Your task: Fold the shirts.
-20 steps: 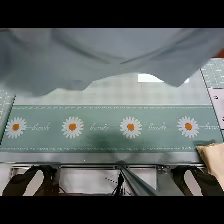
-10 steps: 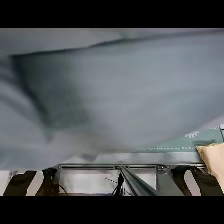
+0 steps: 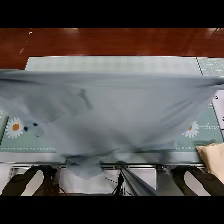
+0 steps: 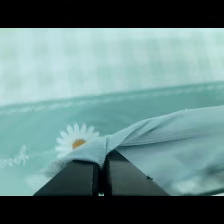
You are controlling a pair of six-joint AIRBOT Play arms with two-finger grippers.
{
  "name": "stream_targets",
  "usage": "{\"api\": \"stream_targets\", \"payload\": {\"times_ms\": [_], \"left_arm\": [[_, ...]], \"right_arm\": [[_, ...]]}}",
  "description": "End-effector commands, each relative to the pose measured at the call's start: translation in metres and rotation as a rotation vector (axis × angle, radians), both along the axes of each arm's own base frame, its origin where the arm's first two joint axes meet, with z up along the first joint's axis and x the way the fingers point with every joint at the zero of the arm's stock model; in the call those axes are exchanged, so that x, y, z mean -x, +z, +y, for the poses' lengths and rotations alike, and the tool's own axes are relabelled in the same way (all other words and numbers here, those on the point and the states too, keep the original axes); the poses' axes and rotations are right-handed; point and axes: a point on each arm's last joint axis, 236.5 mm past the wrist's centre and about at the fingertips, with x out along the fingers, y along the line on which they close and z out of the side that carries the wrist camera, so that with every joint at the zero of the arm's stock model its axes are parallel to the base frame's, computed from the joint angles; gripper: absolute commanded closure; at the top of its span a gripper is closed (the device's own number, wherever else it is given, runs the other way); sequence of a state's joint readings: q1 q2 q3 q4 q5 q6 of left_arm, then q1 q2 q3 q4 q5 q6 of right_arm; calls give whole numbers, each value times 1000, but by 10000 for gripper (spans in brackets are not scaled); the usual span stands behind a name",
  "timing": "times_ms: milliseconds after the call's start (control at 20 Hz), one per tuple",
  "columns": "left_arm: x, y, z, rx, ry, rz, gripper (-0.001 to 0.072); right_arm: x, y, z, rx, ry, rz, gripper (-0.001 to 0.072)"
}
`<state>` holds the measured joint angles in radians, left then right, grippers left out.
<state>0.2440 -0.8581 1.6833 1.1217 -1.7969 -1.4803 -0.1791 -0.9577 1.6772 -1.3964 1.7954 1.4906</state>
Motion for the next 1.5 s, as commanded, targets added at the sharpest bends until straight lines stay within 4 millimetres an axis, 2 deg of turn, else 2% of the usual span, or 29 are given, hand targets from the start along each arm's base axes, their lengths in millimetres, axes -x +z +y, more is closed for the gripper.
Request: {"api": "stream_targets", "payload": {"times_ms": [0, 100, 250, 400, 500, 600, 750, 850, 950, 1050, 1150, 1250, 1350, 1450], "left_arm": [[-51, -84, 1, 57, -43, 207, 682], [-86, -127, -7, 65, -105, 294, 681], [-140, -191, -16, 84, -121, 365, 681], [-182, -251, -23, 99, -93, 399, 682], [-212, -274, -25, 97, -56, 348, 682], [-251, -277, -22, 89, 3, 217, 681], [-308, -251, -10, 76, 106, -42, 681], [-334, -235, -5, 88, 162, -164, 681], [-344, -240, -8, 120, 187, -185, 681], [-340, -262, -17, 140, 175, -124, 681], [-330, -289, -28, 140, 143, -37, 681], [-321, -304, -32, 143, 123, 25, 681], [-311, -309, -35, 147, 102, 72, 681], [-289, -312, -44, 155, 53, 160, 681]], "right_arm": [[-48, -84, 4, -25, 55, 258, 678], [-88, -118, 13, -72, 76, 276, 678], [-143, -160, 7, -88, 30, 239, 678], [-203, -178, -2, -88, -22, 81, 678], [-242, -179, -4, -111, -55, -46, 678], [-276, -177, -7, -135, -94, -168, 678], [-310, -184, -16, -161, -166, -276, 678], [-321, -201, -20, -176, -203, -280, 678], [-323, -228, -20, -184, -212, -235, 678], [-323, -249, -16, -205, -220, -196, 678], [-324, -262, -15, -214, -226, -174, 678], [-324, -266, -15, -214, -226, -168, 678], [-323, -264, -15, -213, -222, -168, 678], [-317, -260, -14, -218, -216, -150, 678]]}}
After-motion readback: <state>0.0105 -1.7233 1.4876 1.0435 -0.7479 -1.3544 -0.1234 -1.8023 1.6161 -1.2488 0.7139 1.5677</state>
